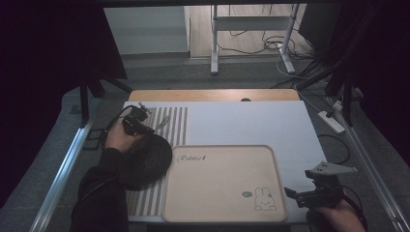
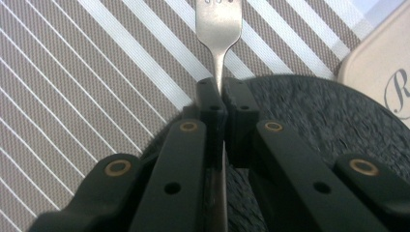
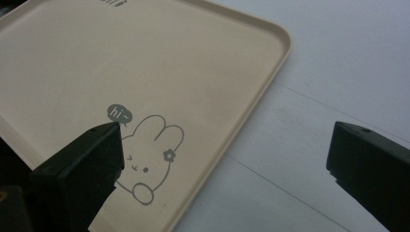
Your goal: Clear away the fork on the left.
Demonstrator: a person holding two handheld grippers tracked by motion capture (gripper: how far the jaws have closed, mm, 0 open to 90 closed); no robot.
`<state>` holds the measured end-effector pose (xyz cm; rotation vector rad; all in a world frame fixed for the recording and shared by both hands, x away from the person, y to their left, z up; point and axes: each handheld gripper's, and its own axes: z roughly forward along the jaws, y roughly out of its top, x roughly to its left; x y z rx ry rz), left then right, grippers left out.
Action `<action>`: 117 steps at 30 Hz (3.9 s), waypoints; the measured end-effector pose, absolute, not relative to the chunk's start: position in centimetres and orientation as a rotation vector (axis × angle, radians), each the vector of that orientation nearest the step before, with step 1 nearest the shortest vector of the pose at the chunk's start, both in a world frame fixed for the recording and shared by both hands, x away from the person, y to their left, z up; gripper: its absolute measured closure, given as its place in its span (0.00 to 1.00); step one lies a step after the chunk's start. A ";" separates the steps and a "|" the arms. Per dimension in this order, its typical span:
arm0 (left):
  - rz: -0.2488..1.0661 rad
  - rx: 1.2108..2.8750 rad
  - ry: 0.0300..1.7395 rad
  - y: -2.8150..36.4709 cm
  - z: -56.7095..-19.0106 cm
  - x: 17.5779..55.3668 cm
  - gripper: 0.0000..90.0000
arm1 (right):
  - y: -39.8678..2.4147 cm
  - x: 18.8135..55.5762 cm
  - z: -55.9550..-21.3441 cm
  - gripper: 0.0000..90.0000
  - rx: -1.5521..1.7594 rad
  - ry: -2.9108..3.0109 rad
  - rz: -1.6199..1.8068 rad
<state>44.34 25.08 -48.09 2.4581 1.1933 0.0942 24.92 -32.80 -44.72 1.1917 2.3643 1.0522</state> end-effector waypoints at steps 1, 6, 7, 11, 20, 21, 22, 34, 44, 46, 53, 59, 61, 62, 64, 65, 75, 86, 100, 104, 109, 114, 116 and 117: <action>0.096 2.459 1.191 25.0 -48.1 44.0 0.96 | -32.8 24.9 -44.7 0.00 1.191 2.365 1.053; 0.098 2.446 1.195 24.7 -47.7 42.3 0.96 | -32.7 24.9 -44.7 0.00 1.182 2.365 1.052; 0.100 2.446 1.196 24.6 -47.6 41.9 0.96 | -32.8 24.9 -44.7 0.00 1.182 2.365 1.053; 0.099 2.438 1.192 24.2 -47.4 40.4 0.96 | -32.8 24.9 -44.7 0.00 1.181 2.364 1.060; 0.090 2.427 1.206 23.5 -47.5 36.9 0.96 | -32.7 24.8 -44.7 0.00 1.158 2.371 1.054; 0.083 2.426 1.205 23.4 -47.6 36.6 0.96 | -32.7 24.8 -44.7 0.00 1.157 2.371 1.054; 0.084 2.424 1.214 23.3 -47.6 36.3 0.96 | -32.7 24.8 -44.7 0.00 1.157 2.371 1.054; 0.047 2.393 1.221 21.2 -47.3 32.4 0.96 | -32.5 24.7 -44.7 0.00 1.139 2.376 1.048; 0.005 2.391 1.198 18.8 -47.2 30.1 0.96 | -32.4 24.7 -44.7 0.00 1.131 2.381 1.040; 0.010 2.398 1.201 18.1 -47.2 30.0 0.96 | -32.4 24.7 -44.7 0.00 1.133 2.380 1.043; -0.021 2.404 1.177 16.0 -47.4 30.0 0.96 | -32.4 24.7 -44.7 0.00 1.132 2.383 1.036; -0.047 2.403 1.162 14.2 -47.5 30.3 0.96 | -32.4 24.7 -44.7 0.00 1.131 2.383 1.036; -0.047 2.409 1.162 13.5 -47.6 30.4 0.96 | -32.4 24.8 -44.7 0.00 1.130 2.384 1.036; -0.046 2.412 1.160 13.2 -47.6 30.5 0.96 | -32.4 24.8 -44.7 0.00 1.130 2.386 1.032; -0.046 2.417 1.157 12.5 -47.7 30.6 0.96 | -32.4 24.8 -44.7 0.00 1.130 2.386 1.031; -0.043 2.426 1.155 12.2 -47.8 30.7 0.96 | -32.4 24.8 -44.7 0.00 1.130 2.387 1.030; -0.049 2.460 1.139 9.4 -48.8 31.0 0.96 | -32.3 24.8 -44.7 0.00 1.128 2.389 1.027; 0.035 2.504 1.087 8.8 -49.9 30.9 0.78 | -32.4 24.7 -44.7 0.00 1.127 2.391 1.030; 0.016 2.544 1.050 8.9 -50.5 31.2 0.99 | -32.3 24.7 -44.7 0.00 1.122 2.394 1.029; 0.015 2.515 1.138 10.5 -50.5 31.8 0.99 | -32.3 24.7 -44.7 0.00 1.120 2.394 1.030; 0.022 2.483 1.230 12.2 -50.5 32.1 0.99 | -32.3 24.7 -44.7 0.00 1.118 2.395 1.031; 0.008 2.458 1.281 13.4 -50.6 32.3 0.99 | -32.3 24.7 -44.7 0.00 1.116 2.397 1.031; 0.009 2.458 1.287 13.5 -50.6 32.2 0.99 | -32.3 24.7 -44.7 0.00 1.115 2.398 1.027; 0.010 2.457 1.292 13.6 -50.6 32.2 0.99 | -32.3 24.7 -44.7 0.00 1.116 2.397 1.028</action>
